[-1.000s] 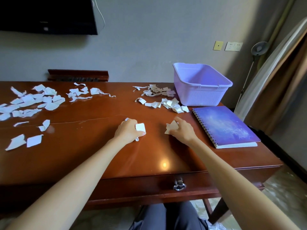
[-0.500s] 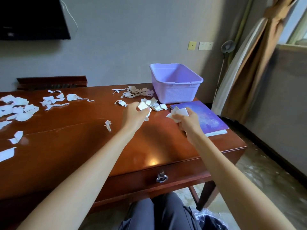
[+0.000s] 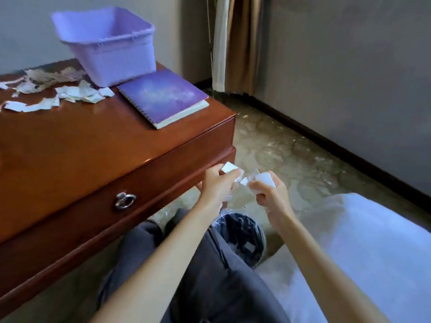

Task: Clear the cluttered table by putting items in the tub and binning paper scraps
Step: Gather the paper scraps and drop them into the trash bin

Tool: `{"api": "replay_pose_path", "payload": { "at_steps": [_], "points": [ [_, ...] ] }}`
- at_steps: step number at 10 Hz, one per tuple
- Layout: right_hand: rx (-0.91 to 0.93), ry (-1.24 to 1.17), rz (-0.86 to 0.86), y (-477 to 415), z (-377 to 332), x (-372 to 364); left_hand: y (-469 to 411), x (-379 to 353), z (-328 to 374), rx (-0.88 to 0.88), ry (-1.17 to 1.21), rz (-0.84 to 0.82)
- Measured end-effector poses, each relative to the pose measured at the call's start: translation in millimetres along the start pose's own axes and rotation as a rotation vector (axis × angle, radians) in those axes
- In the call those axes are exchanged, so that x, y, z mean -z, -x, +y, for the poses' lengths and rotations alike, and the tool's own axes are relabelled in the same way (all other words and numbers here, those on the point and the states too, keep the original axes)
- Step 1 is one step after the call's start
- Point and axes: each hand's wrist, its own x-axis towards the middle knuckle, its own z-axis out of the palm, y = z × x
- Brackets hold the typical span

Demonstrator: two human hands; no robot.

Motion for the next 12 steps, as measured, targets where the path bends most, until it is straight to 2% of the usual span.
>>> {"api": "replay_pose_path", "payload": {
  "at_steps": [2,4,5,6,7,8,9,10,12],
  "points": [
    [-0.394,0.023,0.127,-35.9,98.7,36.6,-39.6,-42.8,-78.4,0.287,-0.079,0.039],
    [-0.661,0.069,0.141,-76.4,164.6,38.1,-87.6,-58.6,-129.0,0.657,-0.103,0.083],
    [-0.757,0.092,0.132,-96.0,189.4,37.9,-109.5,-55.4,-157.1,0.785,-0.060,0.157],
    [-0.862,0.145,0.135,-109.7,211.1,38.7,-126.2,-58.0,-174.4,0.818,-0.131,0.209],
    [-0.932,0.174,0.131,-121.6,227.6,38.5,-142.3,-57.6,-193.2,0.918,0.025,0.217],
    [-0.997,0.174,0.147,-131.3,236.9,33.7,-154.7,-60.3,-201.8,0.953,0.013,0.216],
    [-1.046,0.157,0.168,-136.2,240.8,28.2,-161.2,-55.4,-207.1,1.044,-0.047,0.207],
    [-1.066,0.114,0.174,-140.2,240.2,25.9,-162.9,-53.3,-212.0,1.059,-0.067,0.190],
    [-1.110,0.024,0.231,-136.4,240.4,30.1,-160.2,-50.8,-209.8,1.130,0.069,0.218]
  ]
}}
